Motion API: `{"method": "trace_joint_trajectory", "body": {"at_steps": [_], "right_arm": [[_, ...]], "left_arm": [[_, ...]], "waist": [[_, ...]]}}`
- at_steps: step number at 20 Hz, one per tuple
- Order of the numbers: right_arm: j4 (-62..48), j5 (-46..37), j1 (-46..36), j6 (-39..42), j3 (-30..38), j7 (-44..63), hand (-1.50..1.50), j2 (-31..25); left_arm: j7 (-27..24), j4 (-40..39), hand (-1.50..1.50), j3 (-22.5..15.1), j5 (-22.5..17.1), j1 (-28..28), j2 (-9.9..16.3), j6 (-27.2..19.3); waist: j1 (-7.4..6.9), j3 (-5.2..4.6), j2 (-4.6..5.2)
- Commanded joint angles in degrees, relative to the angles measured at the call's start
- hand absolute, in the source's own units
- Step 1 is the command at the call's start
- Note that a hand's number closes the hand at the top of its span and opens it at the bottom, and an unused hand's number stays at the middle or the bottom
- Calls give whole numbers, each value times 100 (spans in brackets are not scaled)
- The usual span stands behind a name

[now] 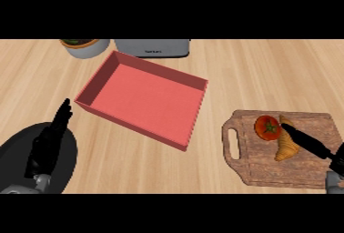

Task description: Pick the tomato from the cutting board and place it in the cardboard box

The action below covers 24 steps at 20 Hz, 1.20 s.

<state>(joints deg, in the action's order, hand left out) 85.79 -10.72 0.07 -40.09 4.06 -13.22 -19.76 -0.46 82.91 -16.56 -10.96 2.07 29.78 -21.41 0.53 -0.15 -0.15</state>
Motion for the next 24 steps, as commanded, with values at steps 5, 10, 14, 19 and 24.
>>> {"method": "trace_joint_trajectory", "body": {"at_steps": [5, 10, 14, 19, 24], "right_arm": [[621, -1377, 830, 1315, -893, 2546, -150, -1340], [1402, -1534, 811, 2690, -1371, 4213, -150, -1879], [2274, -1788, 297, 3385, -1809, 5752, -150, -1723], [1265, -2622, -516, 3272, -2220, 6328, -150, -796], [1376, -2900, -624, 3736, -2013, 6707, -150, -487]], "left_arm": [[117, 229, 0, -77, 101, -59, -40, -48], [183, 234, 0, -31, 165, -11, 17, -25], [343, 249, 0, 107, 127, 71, 66, 96], [359, 336, 0, 25, 409, 16, -292, 43], [618, 329, 0, 334, 648, 87, -401, 239]], "waist": [[-27, -38, -6], [-56, -20, -3], [-65, -2, 4], [-106, 15, 23], [-65, 15, 15]]}}
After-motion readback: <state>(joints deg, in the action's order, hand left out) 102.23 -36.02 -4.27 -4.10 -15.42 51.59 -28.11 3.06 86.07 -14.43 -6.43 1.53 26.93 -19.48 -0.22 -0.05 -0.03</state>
